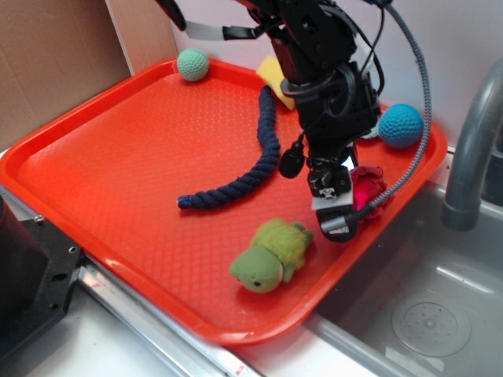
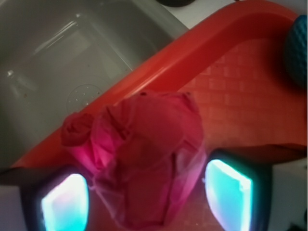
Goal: Grab the red paper.
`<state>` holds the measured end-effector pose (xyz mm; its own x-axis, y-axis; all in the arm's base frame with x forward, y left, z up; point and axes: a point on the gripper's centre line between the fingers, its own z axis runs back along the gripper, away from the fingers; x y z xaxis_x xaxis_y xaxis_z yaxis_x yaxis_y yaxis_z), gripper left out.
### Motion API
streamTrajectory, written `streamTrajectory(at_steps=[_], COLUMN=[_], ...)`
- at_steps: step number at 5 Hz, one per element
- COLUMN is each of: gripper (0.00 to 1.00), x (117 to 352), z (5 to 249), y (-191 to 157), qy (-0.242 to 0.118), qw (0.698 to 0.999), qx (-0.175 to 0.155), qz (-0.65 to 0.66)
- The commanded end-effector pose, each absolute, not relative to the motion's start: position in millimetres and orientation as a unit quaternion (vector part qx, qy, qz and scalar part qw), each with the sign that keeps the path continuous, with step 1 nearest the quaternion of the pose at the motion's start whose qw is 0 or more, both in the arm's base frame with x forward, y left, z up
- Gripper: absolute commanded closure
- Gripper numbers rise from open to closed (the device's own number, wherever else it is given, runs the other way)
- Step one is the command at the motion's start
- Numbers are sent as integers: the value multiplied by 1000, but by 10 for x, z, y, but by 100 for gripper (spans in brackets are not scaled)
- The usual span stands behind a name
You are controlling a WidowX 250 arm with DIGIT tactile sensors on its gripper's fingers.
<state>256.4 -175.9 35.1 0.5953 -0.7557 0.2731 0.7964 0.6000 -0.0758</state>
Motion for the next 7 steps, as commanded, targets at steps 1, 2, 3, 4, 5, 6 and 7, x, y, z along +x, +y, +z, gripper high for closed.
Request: streamTrajectory(at_steps=[1,2,3,4,5,6,7], gripper=[0,100,100,100,100,100,100], x=[2555,2720,2702,2525,2433,2343,2229], z=[541,402,375,288,321,571,1076], y=[-1890,-2198,-2184,-2093,-2041,-1956,-1703], qy=[-135,-123,-120,-100,-92,-64,-72], qw=[881,873,877,882,885,909,942], qx=[-95,-74,-74,-76,-78,-72,-82], qz=[-443,-467,-459,-454,-449,-406,-316])
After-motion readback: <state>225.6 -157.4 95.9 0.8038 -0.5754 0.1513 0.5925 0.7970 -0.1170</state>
